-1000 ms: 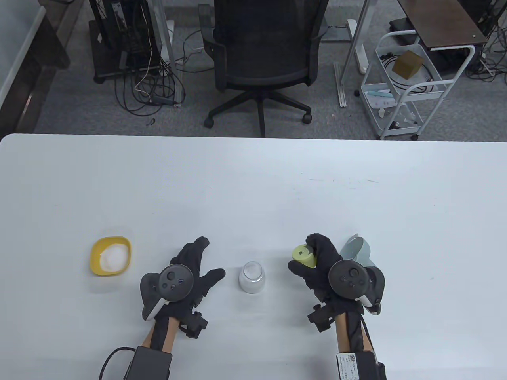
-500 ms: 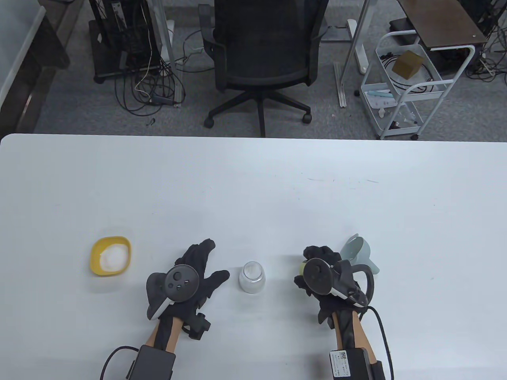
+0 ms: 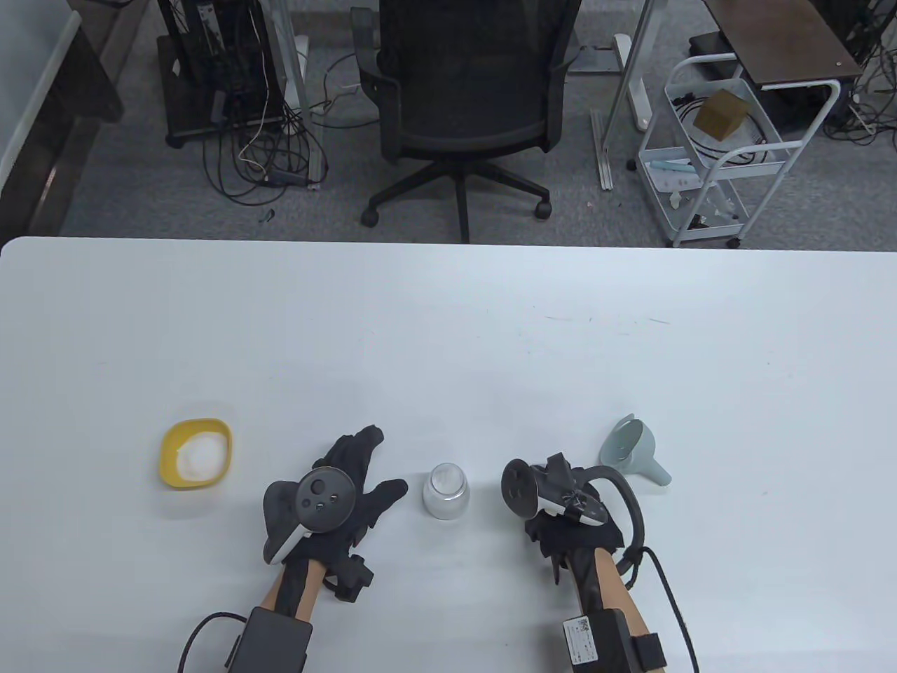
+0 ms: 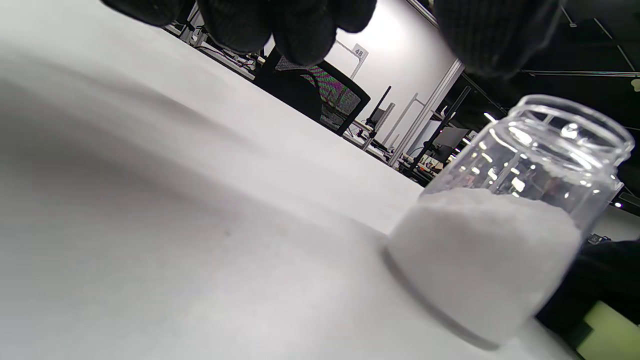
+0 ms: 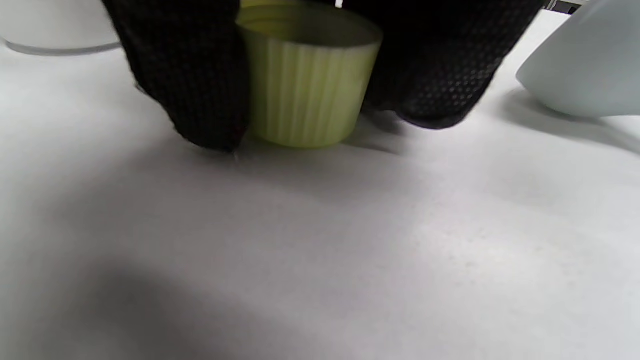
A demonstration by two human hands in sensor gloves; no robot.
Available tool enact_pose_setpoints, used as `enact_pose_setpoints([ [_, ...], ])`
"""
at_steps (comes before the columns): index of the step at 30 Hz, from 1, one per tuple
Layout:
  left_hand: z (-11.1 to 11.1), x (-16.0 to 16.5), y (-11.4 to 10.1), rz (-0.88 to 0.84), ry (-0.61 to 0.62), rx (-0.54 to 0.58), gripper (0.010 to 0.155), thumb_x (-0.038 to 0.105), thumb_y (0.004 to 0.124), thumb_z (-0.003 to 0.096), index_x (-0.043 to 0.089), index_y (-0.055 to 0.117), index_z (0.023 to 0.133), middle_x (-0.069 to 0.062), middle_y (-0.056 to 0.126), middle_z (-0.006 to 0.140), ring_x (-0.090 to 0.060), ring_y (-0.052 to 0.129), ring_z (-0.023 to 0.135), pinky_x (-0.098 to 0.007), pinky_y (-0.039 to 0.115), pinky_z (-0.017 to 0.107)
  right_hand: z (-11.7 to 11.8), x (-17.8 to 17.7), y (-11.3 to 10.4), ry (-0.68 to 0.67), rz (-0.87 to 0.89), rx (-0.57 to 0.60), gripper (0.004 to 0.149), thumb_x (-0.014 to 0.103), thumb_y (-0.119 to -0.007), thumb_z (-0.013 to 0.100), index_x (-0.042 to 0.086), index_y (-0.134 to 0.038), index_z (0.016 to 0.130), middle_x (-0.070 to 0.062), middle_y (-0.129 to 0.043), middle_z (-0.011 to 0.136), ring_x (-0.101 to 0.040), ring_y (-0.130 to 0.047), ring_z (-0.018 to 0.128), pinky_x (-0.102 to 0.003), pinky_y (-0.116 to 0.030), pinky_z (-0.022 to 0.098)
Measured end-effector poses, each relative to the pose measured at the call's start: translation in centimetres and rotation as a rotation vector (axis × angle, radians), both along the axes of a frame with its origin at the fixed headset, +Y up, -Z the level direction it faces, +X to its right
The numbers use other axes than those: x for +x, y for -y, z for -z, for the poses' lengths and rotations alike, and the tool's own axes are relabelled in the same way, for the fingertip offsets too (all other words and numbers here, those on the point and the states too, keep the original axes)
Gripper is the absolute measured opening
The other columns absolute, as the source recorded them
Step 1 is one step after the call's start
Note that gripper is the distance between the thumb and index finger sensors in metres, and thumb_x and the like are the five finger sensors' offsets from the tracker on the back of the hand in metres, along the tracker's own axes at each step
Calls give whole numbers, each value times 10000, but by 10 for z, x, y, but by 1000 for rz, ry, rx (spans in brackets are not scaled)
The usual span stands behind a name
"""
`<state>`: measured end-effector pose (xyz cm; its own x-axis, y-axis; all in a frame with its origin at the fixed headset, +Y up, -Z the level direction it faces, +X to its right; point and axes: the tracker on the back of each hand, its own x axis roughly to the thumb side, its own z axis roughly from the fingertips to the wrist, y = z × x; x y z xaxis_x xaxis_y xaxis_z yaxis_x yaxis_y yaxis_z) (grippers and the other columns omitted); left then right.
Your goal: Unscrew the press dispenser and pour salt into it
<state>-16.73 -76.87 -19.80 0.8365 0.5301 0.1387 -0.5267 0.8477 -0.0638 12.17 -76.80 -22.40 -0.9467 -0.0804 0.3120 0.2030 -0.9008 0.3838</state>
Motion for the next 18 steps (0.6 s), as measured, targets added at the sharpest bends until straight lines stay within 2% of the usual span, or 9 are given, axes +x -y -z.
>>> enact_pose_setpoints([
  [8, 0, 0, 0, 1, 0, 1, 957, 598, 770, 475, 98, 427, 1215, -185, 629, 1209, -514, 616, 1091, -728, 556, 701, -4, -4, -1, -11, -62, 17, 767, 375, -902, 499, 44, -576, 1108, -261, -647, 1082, -459, -795, 888, -629, -767, 618],
  [11, 0, 0, 0, 0, 1, 4, 956, 598, 771, 475, 100, 427, 1215, -183, 630, 1209, -515, 617, 1091, -728, 555, 702, -3, -3, -3, -15, -68, 13, 818, 425, -887, 494, 34, -549, 1128, -275, -637, 1095, -484, -773, 917, -659, -732, 630],
  [14, 1, 0, -1, 6, 1, 3, 955, 601, 767, 478, 104, 425, 1218, -181, 624, 1214, -516, 611, 1095, -729, 551, 706, -4, -1, -15, -14, -21, 67, 837, 470, -857, 498, 26, -542, 1134, -291, -622, 1106, -503, -754, 928, -673, -709, 637],
  [18, 1, -1, -5, 49, -5, 20, 944, 599, 761, 486, 100, 435, 1218, -207, 615, 1216, -527, 607, 1093, -730, 551, 705, -9, 2, -40, -27, 158, 202, 867, 485, -836, 508, 7, -508, 1152, -321, -586, 1126, -534, -719, 951, -705, -672, 640],
])
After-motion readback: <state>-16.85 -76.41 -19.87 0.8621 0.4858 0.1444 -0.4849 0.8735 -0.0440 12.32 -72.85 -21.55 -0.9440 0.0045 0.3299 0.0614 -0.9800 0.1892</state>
